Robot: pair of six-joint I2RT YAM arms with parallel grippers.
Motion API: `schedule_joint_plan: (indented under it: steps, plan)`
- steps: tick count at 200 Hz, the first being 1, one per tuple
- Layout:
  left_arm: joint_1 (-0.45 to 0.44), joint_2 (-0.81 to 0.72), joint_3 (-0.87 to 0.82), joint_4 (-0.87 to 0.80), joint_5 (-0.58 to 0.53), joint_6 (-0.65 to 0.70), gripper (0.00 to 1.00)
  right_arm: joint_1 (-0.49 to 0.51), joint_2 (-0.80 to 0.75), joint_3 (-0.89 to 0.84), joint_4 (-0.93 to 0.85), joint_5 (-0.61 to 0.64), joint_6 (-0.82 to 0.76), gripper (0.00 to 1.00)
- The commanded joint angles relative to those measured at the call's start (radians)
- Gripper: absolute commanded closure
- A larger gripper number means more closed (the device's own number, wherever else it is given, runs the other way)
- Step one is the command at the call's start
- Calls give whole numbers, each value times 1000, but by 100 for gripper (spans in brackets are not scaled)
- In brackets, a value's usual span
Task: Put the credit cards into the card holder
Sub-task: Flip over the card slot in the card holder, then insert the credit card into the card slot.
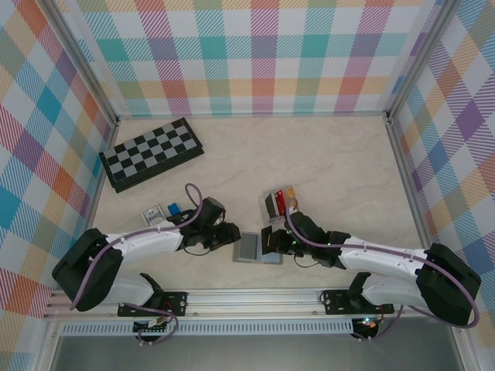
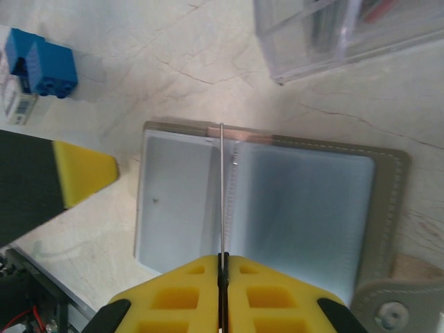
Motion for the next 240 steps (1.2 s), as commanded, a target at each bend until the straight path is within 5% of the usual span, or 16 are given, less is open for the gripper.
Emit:
schedule_joint_plan:
  steps: [1, 133, 240]
  plan:
    - [-11, 26, 5, 21, 36, 13, 50, 41, 31, -21, 124, 69, 62, 91]
    - [-45, 113, 15, 40, 70, 27, 52, 87, 54, -100, 270, 78, 151, 90]
    - [-57, 152, 19, 59, 65, 21, 61, 86, 121, -83, 210, 62, 228, 90]
